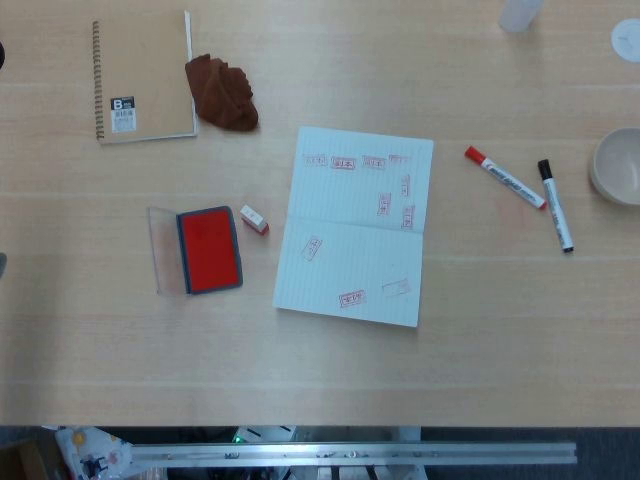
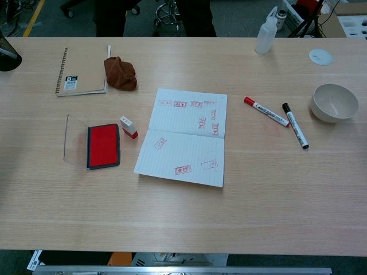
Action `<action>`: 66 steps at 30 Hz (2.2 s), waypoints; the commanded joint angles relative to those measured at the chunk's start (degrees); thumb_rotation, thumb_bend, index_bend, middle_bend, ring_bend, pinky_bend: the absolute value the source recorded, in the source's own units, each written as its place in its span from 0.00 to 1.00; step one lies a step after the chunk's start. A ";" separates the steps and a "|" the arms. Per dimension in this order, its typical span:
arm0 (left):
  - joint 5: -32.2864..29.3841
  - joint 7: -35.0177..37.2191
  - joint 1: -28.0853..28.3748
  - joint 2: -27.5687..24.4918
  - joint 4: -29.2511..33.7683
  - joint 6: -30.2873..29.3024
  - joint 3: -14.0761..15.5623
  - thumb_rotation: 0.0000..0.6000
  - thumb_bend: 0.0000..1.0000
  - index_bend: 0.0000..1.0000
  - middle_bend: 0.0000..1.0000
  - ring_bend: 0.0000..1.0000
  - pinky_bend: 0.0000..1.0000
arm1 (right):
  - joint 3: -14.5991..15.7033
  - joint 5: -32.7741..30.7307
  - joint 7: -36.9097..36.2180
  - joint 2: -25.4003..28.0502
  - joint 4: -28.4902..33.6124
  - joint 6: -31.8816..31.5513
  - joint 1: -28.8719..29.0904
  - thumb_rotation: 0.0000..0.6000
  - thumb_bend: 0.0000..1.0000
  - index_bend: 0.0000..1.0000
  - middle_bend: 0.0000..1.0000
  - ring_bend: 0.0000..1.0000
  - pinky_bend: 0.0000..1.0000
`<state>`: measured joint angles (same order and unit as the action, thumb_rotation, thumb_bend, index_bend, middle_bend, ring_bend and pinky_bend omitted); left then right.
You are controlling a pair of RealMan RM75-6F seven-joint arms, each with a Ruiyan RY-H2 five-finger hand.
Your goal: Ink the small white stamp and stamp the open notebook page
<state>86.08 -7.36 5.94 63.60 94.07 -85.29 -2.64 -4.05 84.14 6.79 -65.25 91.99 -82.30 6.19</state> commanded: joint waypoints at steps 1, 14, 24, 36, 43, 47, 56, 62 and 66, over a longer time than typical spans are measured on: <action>-0.58 -0.54 -0.11 -0.01 0.31 0.19 0.01 1.00 0.21 0.17 0.27 0.29 0.45 | 0.00 -0.07 -0.03 -0.05 -0.07 0.06 0.01 1.00 0.15 0.21 0.36 0.25 0.39; -1.77 -1.36 -0.34 -0.67 1.72 0.03 -0.42 1.00 0.21 0.17 0.27 0.29 0.45 | -0.28 0.15 -0.31 0.33 0.10 -0.16 0.21 1.00 0.15 0.21 0.36 0.25 0.39; 2.12 3.95 2.54 -1.97 0.27 2.10 -0.70 1.00 0.21 0.18 0.31 0.34 0.50 | -0.63 -0.23 -0.90 1.10 0.64 1.22 1.13 1.00 0.15 0.21 0.36 0.25 0.40; 8.67 6.45 10.83 -1.55 1.37 9.44 -1.21 1.00 0.21 0.19 0.44 0.49 0.65 | -1.33 -0.31 -1.20 2.35 1.27 2.29 2.37 1.00 0.15 0.21 0.36 0.25 0.39; 8.91 7.87 17.33 -0.29 1.52 16.54 -2.60 1.00 0.21 0.19 0.69 0.75 0.90 | -1.40 -0.02 -0.78 2.58 1.43 3.68 3.57 1.00 0.15 0.21 0.36 0.25 0.40; 9.18 8.20 21.49 -0.31 1.25 21.89 -2.72 1.00 0.21 0.20 0.84 0.90 1.00 | -1.33 -0.03 -0.34 2.60 1.55 4.21 4.01 1.00 0.15 0.21 0.36 0.25 0.39; 7.23 10.12 28.51 1.08 0.31 31.62 -2.50 1.00 0.21 0.34 1.00 1.00 1.00 | -1.10 -0.08 0.01 2.83 1.85 4.57 4.36 1.00 0.15 0.21 0.36 0.26 0.39; 4.00 8.62 31.16 3.30 -1.21 35.56 -2.60 1.00 0.21 0.38 1.00 1.00 1.00 | -0.83 0.21 0.18 2.93 2.07 4.67 4.53 1.00 0.15 0.21 0.36 0.26 0.39; 2.20 6.59 32.23 5.18 -2.00 36.89 -2.53 1.00 0.21 0.38 1.00 1.00 1.00 | -0.70 0.38 0.25 3.08 2.20 4.64 4.60 1.00 0.15 0.21 0.36 0.27 0.39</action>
<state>88.85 -0.19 37.70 68.18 92.44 -48.92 -5.20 -4.76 84.51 7.04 -62.18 94.19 -77.66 10.78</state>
